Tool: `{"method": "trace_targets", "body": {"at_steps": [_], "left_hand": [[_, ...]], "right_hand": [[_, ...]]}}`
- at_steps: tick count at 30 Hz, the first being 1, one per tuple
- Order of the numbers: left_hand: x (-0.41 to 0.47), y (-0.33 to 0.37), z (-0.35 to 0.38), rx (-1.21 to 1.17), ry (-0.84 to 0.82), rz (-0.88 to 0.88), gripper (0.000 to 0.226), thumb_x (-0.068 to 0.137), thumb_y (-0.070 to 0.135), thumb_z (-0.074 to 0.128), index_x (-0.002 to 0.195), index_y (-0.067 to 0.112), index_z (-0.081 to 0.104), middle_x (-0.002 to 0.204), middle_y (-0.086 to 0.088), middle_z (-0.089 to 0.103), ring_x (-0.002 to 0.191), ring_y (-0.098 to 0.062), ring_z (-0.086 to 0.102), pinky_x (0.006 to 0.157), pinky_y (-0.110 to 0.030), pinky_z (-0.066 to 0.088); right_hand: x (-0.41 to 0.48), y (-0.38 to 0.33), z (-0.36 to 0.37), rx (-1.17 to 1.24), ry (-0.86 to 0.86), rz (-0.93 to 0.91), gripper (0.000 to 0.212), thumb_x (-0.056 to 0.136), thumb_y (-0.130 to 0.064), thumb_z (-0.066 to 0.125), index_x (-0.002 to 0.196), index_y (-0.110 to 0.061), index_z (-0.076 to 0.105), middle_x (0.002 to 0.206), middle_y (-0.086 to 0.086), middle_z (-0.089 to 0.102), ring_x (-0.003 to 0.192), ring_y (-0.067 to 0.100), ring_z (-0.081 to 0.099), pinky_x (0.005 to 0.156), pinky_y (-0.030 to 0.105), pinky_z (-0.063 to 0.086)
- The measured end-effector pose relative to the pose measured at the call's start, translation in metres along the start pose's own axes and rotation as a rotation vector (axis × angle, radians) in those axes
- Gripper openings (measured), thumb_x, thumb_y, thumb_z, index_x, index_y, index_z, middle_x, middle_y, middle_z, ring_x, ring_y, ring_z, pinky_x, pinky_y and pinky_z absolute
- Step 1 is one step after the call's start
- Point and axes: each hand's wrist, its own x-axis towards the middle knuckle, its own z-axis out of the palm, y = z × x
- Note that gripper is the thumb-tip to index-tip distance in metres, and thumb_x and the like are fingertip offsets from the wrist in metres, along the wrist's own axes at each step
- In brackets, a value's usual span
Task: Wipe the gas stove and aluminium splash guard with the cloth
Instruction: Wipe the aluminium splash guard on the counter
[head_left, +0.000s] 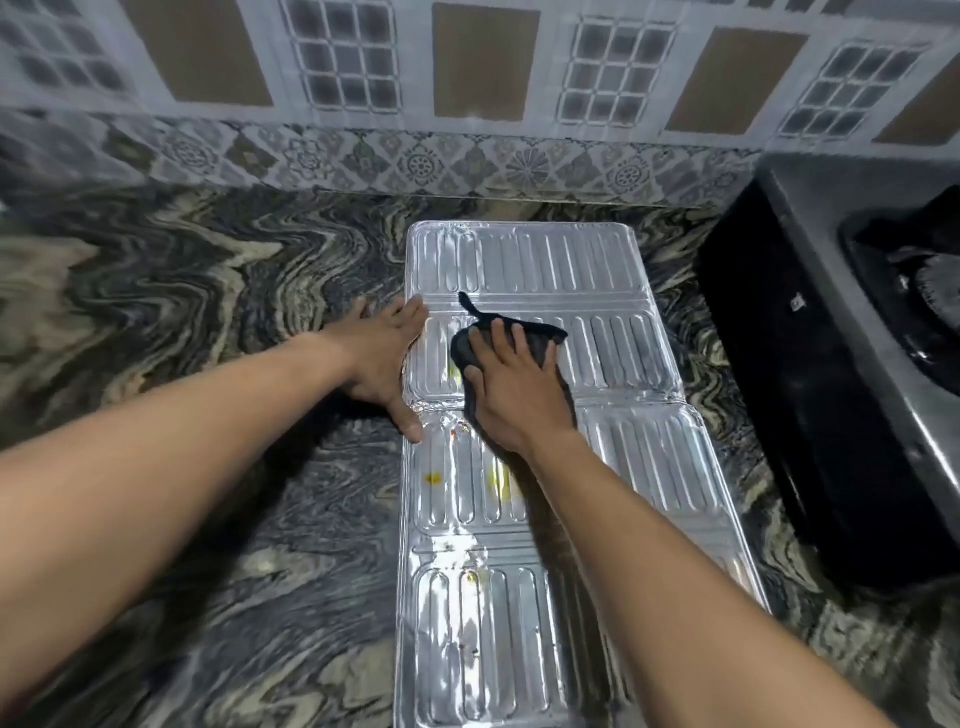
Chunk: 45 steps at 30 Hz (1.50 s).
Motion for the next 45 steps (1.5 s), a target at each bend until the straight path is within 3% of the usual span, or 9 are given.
{"method": "trace_targets", "body": {"at_steps": [6, 10, 15, 22, 26, 30, 36, 45], "left_hand": [[-0.001, -0.001, 0.001, -0.047, 0.006, 0.003, 0.168, 0.031, 0.088, 0.071, 0.154, 0.017, -0.018, 0.161, 0.002, -0.025, 0.148, -0.016, -0.021, 0.119, -0.054, -0.011], [-0.001, -0.001, 0.000, -0.057, -0.001, -0.004, 0.169, 0.032, 0.088, 0.072, 0.152, 0.018, -0.024, 0.160, 0.003, -0.027, 0.148, -0.015, -0.023, 0.118, -0.056, -0.012], [-0.003, 0.000, 0.000, -0.053, -0.005, -0.003, 0.168, 0.031, 0.089, 0.070, 0.151, 0.019, -0.025, 0.159, 0.003, -0.028, 0.148, -0.016, -0.023, 0.115, -0.054, -0.014], [-0.012, 0.006, -0.001, -0.032, 0.007, -0.006, 0.161, 0.038, 0.085, 0.072, 0.153, 0.021, -0.020, 0.161, 0.003, -0.024, 0.150, -0.022, -0.019, 0.116, -0.061, -0.009], [-0.030, 0.013, 0.009, 0.011, 0.097, 0.101, 0.125, 0.066, 0.074, 0.069, 0.157, 0.027, -0.003, 0.164, 0.004, -0.013, 0.152, -0.022, -0.009, 0.118, -0.062, 0.000], [-0.038, 0.012, 0.028, -0.032, 0.100, 0.137, 0.093, 0.086, 0.062, 0.058, 0.157, 0.033, 0.004, 0.165, 0.005, -0.009, 0.152, -0.018, -0.006, 0.120, -0.056, 0.003], [-0.035, 0.014, 0.026, -0.032, 0.071, 0.107, 0.093, 0.086, 0.063, 0.058, 0.157, 0.035, 0.005, 0.164, 0.009, -0.010, 0.152, -0.018, -0.005, 0.119, -0.054, 0.000], [-0.035, 0.011, 0.029, -0.018, 0.105, 0.107, 0.096, 0.084, 0.064, 0.059, 0.155, 0.039, 0.001, 0.165, 0.005, -0.010, 0.153, -0.019, -0.003, 0.118, -0.059, 0.005]], "right_hand": [[0.000, -0.012, -0.005, 0.014, -0.090, -0.227, 0.050, 0.107, -0.031, 0.026, 0.156, -0.020, 0.023, 0.165, 0.007, 0.014, 0.152, 0.028, 0.005, 0.120, 0.053, 0.005], [-0.040, -0.008, -0.005, 0.083, -0.112, -0.239, 0.048, 0.107, -0.031, 0.026, 0.155, -0.021, 0.026, 0.164, 0.005, 0.016, 0.152, 0.025, 0.006, 0.122, 0.049, 0.005], [-0.079, 0.001, -0.001, 0.038, -0.110, -0.223, 0.051, 0.107, -0.034, 0.021, 0.157, -0.024, 0.016, 0.165, 0.005, 0.011, 0.152, 0.023, 0.003, 0.122, 0.049, 0.007], [-0.108, 0.016, 0.007, -0.132, -0.006, -0.136, 0.053, 0.105, -0.044, 0.017, 0.156, -0.028, 0.020, 0.164, 0.001, 0.019, 0.153, 0.023, 0.002, 0.119, 0.056, -0.006], [-0.104, 0.014, 0.012, -0.084, -0.031, -0.116, 0.055, 0.105, -0.043, 0.014, 0.157, -0.025, 0.015, 0.166, 0.003, 0.004, 0.152, 0.021, -0.007, 0.121, 0.051, -0.007], [-0.102, 0.017, 0.016, -0.077, -0.027, -0.118, 0.055, 0.105, -0.044, 0.014, 0.157, -0.027, 0.011, 0.166, 0.001, 0.001, 0.152, 0.021, -0.005, 0.122, 0.051, -0.002], [-0.103, 0.021, 0.013, -0.064, -0.054, -0.089, 0.056, 0.105, -0.045, 0.014, 0.157, -0.027, 0.005, 0.166, 0.004, 0.000, 0.152, 0.023, -0.008, 0.122, 0.050, -0.003], [-0.127, 0.088, -0.002, -0.018, -0.005, 0.178, 0.060, 0.105, -0.047, 0.016, 0.158, -0.023, 0.004, 0.165, 0.008, -0.007, 0.151, 0.027, -0.010, 0.121, 0.053, -0.004]]}}
